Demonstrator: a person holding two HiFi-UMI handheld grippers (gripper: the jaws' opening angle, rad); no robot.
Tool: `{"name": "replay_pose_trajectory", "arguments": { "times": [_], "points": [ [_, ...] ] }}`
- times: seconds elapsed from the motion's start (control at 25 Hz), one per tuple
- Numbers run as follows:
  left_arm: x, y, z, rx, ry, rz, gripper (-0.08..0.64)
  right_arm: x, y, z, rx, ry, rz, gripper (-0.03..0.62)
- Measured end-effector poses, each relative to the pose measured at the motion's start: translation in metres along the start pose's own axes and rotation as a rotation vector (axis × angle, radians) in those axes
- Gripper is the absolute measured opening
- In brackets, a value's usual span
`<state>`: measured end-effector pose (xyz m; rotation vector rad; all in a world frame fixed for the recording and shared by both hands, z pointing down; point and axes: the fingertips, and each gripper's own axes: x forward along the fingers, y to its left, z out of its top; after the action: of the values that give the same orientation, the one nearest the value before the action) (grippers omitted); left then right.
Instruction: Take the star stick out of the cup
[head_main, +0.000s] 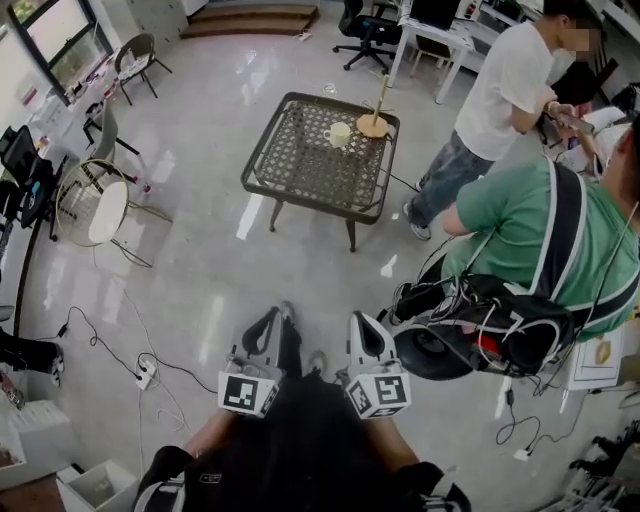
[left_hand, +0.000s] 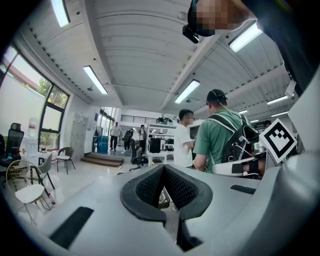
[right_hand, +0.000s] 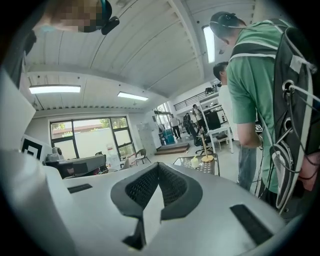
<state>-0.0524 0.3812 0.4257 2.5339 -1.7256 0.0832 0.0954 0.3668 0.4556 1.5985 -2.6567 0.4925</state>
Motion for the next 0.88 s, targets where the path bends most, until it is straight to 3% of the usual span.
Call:
{"name": "replay_pose_trajectory", "arguments": {
  "times": [0.36,0.64,0.88],
  "points": [
    [0.096,0.041,0.005,-0.021,0.015,-0.042,0.014,0.081,-0.033,0.028,-0.009,0.028,-0.040,0.009],
    [0.215,0.115,0.016,-0.005,-0.040,-0.094,0.014,0.202,-0.065,0.054,-0.014,0.007,-0.088,0.009],
    [0.289,0.161,0.013,0.011,-0.023,-0.174,0.014,0.280,-0.083,0.071,-0.013,-0.001,-0.146,0.009]
  ]
}}
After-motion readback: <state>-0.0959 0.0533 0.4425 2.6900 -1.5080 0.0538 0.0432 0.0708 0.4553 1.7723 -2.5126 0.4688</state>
